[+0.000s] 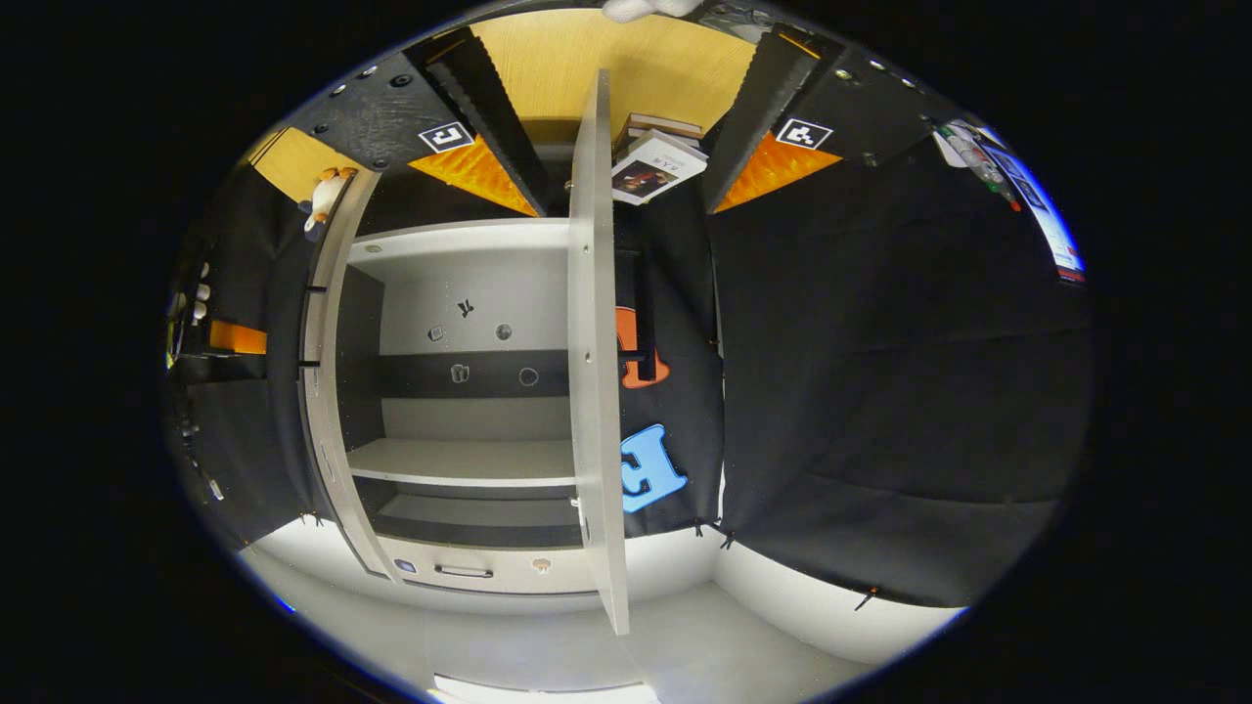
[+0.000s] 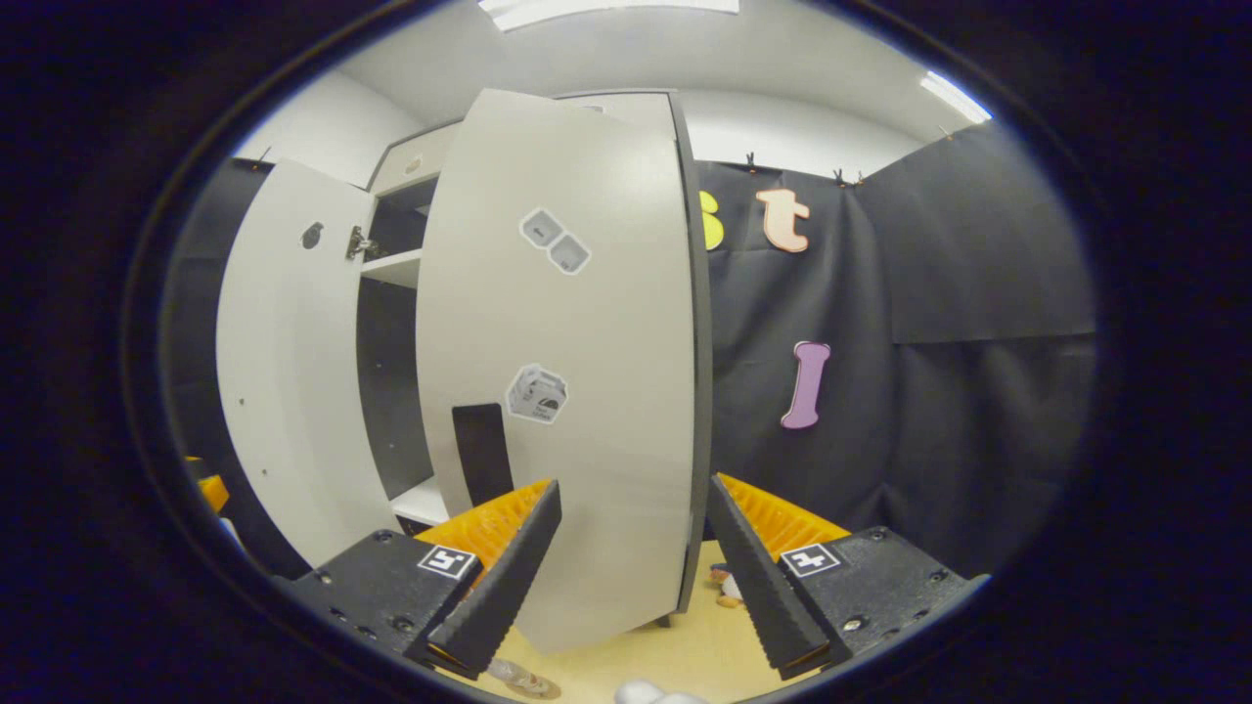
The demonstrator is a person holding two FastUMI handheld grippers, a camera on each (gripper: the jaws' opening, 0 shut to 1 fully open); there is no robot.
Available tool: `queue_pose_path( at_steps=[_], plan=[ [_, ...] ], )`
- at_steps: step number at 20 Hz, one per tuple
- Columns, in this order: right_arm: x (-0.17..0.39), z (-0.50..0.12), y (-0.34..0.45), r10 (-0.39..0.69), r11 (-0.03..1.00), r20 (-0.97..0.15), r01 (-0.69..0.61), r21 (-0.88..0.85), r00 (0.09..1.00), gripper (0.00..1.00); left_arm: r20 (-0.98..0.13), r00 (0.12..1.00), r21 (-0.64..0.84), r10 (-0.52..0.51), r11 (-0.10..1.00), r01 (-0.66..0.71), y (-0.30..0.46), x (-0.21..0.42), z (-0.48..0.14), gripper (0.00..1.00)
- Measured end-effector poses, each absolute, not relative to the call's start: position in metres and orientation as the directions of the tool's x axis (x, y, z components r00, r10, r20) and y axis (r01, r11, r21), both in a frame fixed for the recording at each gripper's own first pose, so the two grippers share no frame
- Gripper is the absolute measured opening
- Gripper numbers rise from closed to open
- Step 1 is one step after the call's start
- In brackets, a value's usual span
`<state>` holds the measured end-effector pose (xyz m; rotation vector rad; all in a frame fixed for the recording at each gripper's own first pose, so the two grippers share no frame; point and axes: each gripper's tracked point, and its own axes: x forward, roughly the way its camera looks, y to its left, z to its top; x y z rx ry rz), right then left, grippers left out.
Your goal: Grasp the bottle in the cabinet with the left hand and place it on the coaster, then close the right door with the right hand and the left door with the left hand.
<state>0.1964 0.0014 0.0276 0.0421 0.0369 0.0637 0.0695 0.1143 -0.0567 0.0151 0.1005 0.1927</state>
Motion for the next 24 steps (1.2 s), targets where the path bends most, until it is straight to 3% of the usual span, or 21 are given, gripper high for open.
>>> queue_pose_path(
  at_steps=[12, 24],
  plan=[
    [0.115, 0.003, 0.028, 0.064, 0.998, -0.070, -0.063, 0.014, 0.996, 0.98, -0.053, 0.970, 0.084, 0.236, 0.969, -0.231, 0.215, 0.131, -0.032, 0.96],
    [0.075, -0.023, 0.030, 0.016, 1.000, -0.130, -0.013, 0.018, 0.991, 0.98, -0.063, 0.990, 0.025, 0.126, 0.992, -0.125, 0.204, 0.171, -0.035, 0.93]
  ],
)
